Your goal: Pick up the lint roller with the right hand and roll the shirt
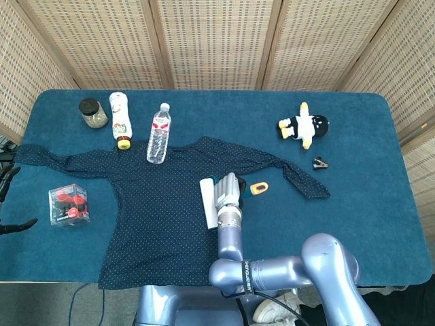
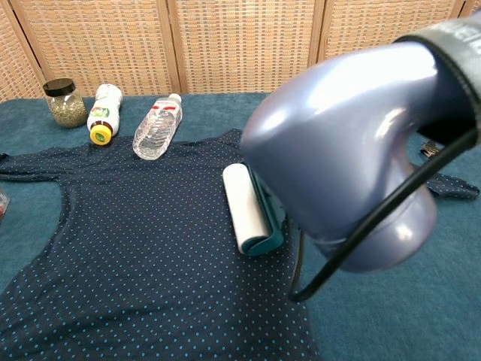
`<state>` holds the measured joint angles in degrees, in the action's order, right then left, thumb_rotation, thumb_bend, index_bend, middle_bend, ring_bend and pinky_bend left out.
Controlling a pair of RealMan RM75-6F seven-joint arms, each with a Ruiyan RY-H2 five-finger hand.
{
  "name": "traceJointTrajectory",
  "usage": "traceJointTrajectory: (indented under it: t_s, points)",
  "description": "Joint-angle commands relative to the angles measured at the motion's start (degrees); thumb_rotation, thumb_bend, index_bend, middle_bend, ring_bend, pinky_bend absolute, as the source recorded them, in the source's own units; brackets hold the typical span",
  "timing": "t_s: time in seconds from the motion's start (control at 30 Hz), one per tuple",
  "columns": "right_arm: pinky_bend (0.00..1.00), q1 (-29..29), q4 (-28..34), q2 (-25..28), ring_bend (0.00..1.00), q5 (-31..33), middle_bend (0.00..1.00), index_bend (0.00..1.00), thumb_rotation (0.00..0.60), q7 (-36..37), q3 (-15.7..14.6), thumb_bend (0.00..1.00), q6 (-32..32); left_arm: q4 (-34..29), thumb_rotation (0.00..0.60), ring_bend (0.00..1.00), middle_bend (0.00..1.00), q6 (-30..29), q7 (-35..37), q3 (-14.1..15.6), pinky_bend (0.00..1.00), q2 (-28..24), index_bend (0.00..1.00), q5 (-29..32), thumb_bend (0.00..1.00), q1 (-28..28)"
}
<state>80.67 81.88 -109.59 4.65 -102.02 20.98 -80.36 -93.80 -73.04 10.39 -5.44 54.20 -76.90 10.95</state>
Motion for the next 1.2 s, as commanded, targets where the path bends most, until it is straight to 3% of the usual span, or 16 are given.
traceJointTrajectory:
  t_s: [0.03, 0.5, 0.7, 1.0, 1.2]
  points:
    - [1.00, 1.82, -1.84, -2.70, 1.00, -0.49, 1.00, 0.84, 0.600, -0.54, 1.42, 1.00, 0.33, 0.27, 0.600, 0.00, 0.00, 0.35, 0.33, -0.10, 0.00, -0.04, 0.00, 0.29, 0.00, 0.13]
    - [1.00, 9.78, -8.64, -12.75, 1.00, -2.94, 1.00, 0.84, 0.600, -1.93, 7.91, 1.00, 2.17, 0.89, 0.600, 0.00, 0.00, 1.24, 1.34, -0.13, 0.00, -0.02, 0.00, 0.64, 0.00, 0.40]
    - [1.00, 11.21, -10.95, -15.04, 1.00, -3.48, 1.00, 0.84, 0.600, -2.59, 9.23, 1.00, 2.52, 1.16, 0.600, 0.00, 0.00, 1.38, 2.06, -0.11, 0.00, -0.16, 0.00, 0.57, 0.00, 0.40]
    - [1.00, 8.54, -10.35, -13.87, 1.00, -4.25, 1.00, 0.84, 0.600, -3.16, 8.02, 1.00, 1.28, 1.38, 0.600, 0.00, 0.00, 1.06, 2.80, -0.02, 0.00, -0.31, 0.00, 0.14, 0.00, 0.21]
    - [1.00, 4.20, -7.43, -9.97, 1.00, -5.36, 1.00, 0.84, 0.600, -3.29, 4.65, 1.00, -0.01, 1.26, 0.600, 0.00, 0.00, 1.02, 2.19, -0.03, 0.00, -0.21, 0.00, 0.29, 0.00, 0.25]
